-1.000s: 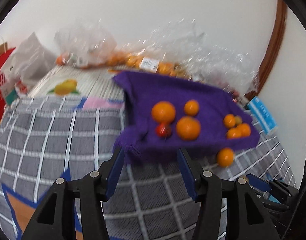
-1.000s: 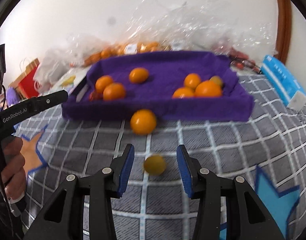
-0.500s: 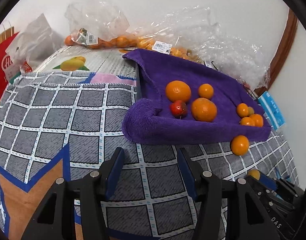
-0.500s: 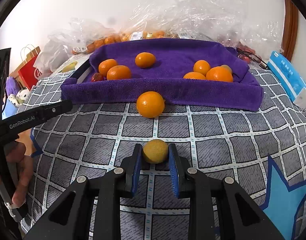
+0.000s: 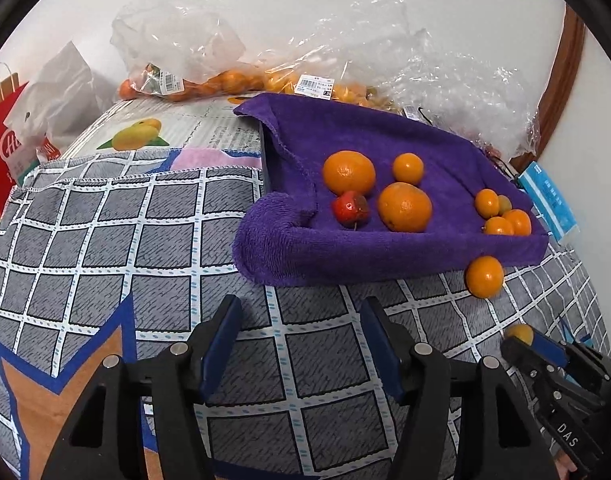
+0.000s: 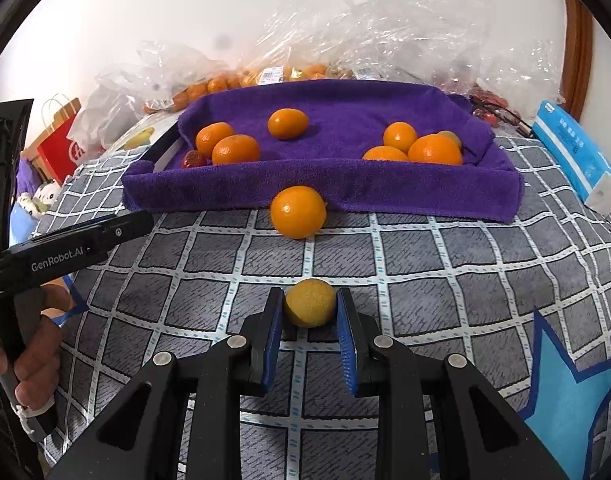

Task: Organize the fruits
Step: 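Close the right tool on a small yellow fruit while the left tool approaches an orange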

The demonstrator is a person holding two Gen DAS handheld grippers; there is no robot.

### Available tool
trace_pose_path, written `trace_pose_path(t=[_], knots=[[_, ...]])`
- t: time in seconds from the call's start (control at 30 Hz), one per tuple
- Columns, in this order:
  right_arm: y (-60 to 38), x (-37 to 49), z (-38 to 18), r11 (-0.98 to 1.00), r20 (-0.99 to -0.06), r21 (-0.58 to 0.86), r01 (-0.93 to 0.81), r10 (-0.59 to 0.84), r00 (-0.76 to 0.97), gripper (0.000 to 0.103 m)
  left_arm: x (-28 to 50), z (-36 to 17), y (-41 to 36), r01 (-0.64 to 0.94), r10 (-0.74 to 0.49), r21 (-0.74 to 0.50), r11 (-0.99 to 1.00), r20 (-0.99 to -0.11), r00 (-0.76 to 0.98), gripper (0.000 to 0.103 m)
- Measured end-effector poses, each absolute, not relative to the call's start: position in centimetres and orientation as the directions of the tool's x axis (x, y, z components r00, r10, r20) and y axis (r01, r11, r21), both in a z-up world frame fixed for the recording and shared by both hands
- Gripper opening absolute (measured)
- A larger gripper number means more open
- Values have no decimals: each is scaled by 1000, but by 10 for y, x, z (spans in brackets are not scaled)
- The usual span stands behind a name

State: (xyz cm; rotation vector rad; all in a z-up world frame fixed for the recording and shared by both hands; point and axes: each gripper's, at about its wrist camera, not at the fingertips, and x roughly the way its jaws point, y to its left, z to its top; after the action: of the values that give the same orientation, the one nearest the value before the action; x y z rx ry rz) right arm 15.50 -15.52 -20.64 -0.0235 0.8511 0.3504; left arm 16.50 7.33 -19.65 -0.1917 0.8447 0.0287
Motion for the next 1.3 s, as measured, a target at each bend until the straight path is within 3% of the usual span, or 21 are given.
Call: trace_pose_path(t=[0.23, 0.5, 0.7, 1.07, 1.3], knots=[[-162, 151, -201, 952, -721, 71, -297, 255, 644, 26, 166, -197, 68, -102, -19, -114, 988, -753, 658, 59], [-206, 155, -197, 973, -695, 34, -227, 186, 695, 26, 159, -195, 80, -95, -76, -189, 977, -731, 679, 59], [-239, 160, -195, 984, -687, 15, -179, 140, 713, 26, 160, -196, 69, -75, -45, -126, 989, -748, 662, 59], [-255, 170, -202, 968, -706, 136, -211, 244, 665, 26, 148, -198, 47, -50, 18, -18, 999, -770, 638, 59], [-254, 173, -205, 960, -712, 160, -231, 274, 647, 26, 136, -198, 48, -88, 38, -23, 996, -769, 638, 59]])
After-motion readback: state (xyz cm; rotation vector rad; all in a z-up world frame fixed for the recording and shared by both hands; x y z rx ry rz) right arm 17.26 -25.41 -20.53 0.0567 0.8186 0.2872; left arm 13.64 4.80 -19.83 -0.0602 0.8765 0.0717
